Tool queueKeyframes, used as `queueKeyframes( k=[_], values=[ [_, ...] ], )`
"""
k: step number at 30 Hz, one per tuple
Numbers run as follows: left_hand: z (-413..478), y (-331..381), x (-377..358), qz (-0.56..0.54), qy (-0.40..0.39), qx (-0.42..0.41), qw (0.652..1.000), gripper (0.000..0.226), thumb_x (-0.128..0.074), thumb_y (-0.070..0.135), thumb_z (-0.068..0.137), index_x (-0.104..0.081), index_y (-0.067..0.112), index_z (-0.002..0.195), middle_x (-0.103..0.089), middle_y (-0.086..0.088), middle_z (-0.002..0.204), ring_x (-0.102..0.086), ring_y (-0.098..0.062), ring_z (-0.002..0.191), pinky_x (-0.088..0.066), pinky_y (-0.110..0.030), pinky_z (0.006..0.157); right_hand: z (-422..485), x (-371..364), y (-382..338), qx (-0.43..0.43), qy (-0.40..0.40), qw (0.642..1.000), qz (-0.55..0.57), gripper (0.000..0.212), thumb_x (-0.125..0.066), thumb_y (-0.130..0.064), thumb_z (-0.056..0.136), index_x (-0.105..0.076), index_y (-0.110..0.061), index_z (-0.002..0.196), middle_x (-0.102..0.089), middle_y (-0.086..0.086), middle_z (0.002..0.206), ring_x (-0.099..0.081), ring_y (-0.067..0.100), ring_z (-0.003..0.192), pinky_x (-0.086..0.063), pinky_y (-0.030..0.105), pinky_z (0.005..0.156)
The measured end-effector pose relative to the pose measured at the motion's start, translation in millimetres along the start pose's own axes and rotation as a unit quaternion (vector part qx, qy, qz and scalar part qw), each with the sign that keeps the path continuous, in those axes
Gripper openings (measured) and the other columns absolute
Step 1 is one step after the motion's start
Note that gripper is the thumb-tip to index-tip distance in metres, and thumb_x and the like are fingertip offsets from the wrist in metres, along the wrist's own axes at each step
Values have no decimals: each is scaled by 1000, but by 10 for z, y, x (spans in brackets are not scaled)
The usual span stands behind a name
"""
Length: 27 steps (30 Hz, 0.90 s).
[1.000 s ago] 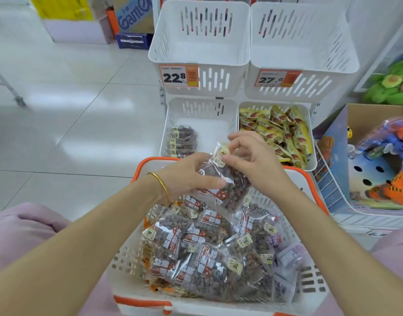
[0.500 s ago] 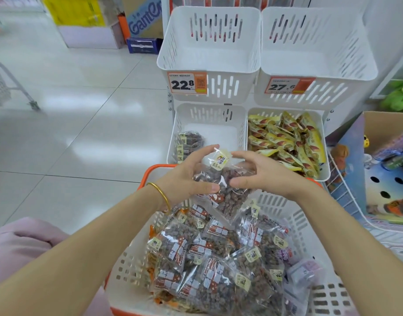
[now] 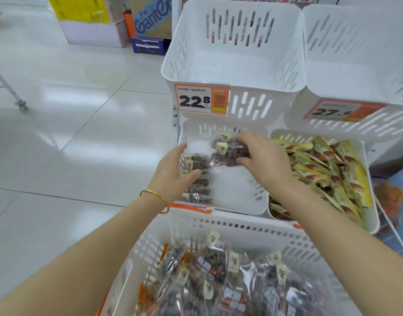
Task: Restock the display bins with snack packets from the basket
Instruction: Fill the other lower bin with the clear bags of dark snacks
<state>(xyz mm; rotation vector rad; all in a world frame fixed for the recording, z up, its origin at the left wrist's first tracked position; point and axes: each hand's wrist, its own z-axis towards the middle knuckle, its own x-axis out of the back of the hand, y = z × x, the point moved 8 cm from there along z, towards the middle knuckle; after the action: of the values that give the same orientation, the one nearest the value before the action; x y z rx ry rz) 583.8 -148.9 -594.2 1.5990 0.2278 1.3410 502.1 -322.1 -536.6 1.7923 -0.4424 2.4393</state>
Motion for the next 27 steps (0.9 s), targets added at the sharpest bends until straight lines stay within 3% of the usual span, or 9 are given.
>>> queueKeyframes(
  k=[4, 7, 11, 14, 17, 19, 22, 24, 27],
  values=[
    [181, -396, -212, 96, -38, -20, 994, 86, -40, 65, 76, -17, 25, 148, -19, 2, 155, -9, -15, 144, -6, -24, 112, 337, -559, 172, -25, 18, 992, -122, 42, -66, -11, 84, -46, -16, 121, -56, 8, 111, -54, 32, 97, -42, 38, 61],
    [281, -581, -400, 87, -77, -8, 993, 82, -42, 62, 78, -9, 34, 148, -1, 6, 158, 5, -9, 144, 2, -25, 113, 627, -877, 233, -54, 6, 990, -127, 45, -64, -4, 85, -43, -13, 124, -54, 11, 113, -51, 34, 102, -45, 41, 67],
    [294, -685, -560, 82, -115, -7, 990, 88, -44, 58, 75, 0, 36, 148, 12, 11, 156, 13, -4, 142, 0, -29, 116, 983, -1255, 149, -87, -22, 994, -68, 47, -58, 0, 88, -42, -11, 130, -52, 15, 123, -48, 37, 113, -46, 43, 79],
    [294, -696, -554, 66, -111, -5, 992, 87, -52, 54, 81, -2, 33, 148, 10, 11, 157, 13, -3, 142, -1, -28, 114, 1133, -1612, 1, -78, -98, 989, 77, 38, -54, -3, 91, -49, -10, 128, -53, 13, 128, -47, 32, 117, -40, 36, 91],
    [291, -687, -552, 59, -110, -2, 992, 83, -58, 41, 86, -4, 32, 149, 9, 11, 157, 13, -2, 142, -2, -28, 115, 1104, -1720, -4, -134, -166, 939, 270, 37, -52, -3, 88, -57, -12, 124, -55, 9, 130, -51, 23, 117, -38, 23, 92],
    [294, -682, -555, 53, -107, -2, 993, 83, -58, 40, 86, -5, 32, 149, 7, 11, 157, 12, -2, 142, -2, -27, 114, 1039, -1704, 41, -179, -180, 897, 361, 41, -51, -3, 86, -56, -12, 126, -54, 10, 131, -51, 23, 117, -43, 32, 96],
    [290, -679, -546, 50, -104, 2, 993, 83, -59, 38, 86, -7, 30, 150, 5, 9, 157, 11, -2, 142, -2, -25, 113, 939, -1695, -32, -179, -226, 882, 373, 42, -45, -5, 86, -53, -5, 127, -49, 11, 138, -47, 30, 122, -41, 43, 96],
    [285, -668, -545, 48, -104, 5, 993, 83, -60, 37, 86, -6, 30, 149, 4, 9, 157, 11, -2, 142, -2, -25, 113, 907, -1689, -94, -157, -235, 888, 362, 37, -45, -5, 82, -53, 4, 117, -53, 22, 128, -48, 39, 117, -40, 50, 98],
    [274, -663, -548, 58, -109, 9, 992, 84, -60, 36, 86, -6, 29, 149, 4, 9, 157, 10, -4, 143, -3, -27, 114, 855, -1625, -108, -151, -225, 892, 361, 44, -49, -8, 86, -50, -12, 130, -46, 8, 138, -43, 27, 126, -36, 35, 97]
  ],
)
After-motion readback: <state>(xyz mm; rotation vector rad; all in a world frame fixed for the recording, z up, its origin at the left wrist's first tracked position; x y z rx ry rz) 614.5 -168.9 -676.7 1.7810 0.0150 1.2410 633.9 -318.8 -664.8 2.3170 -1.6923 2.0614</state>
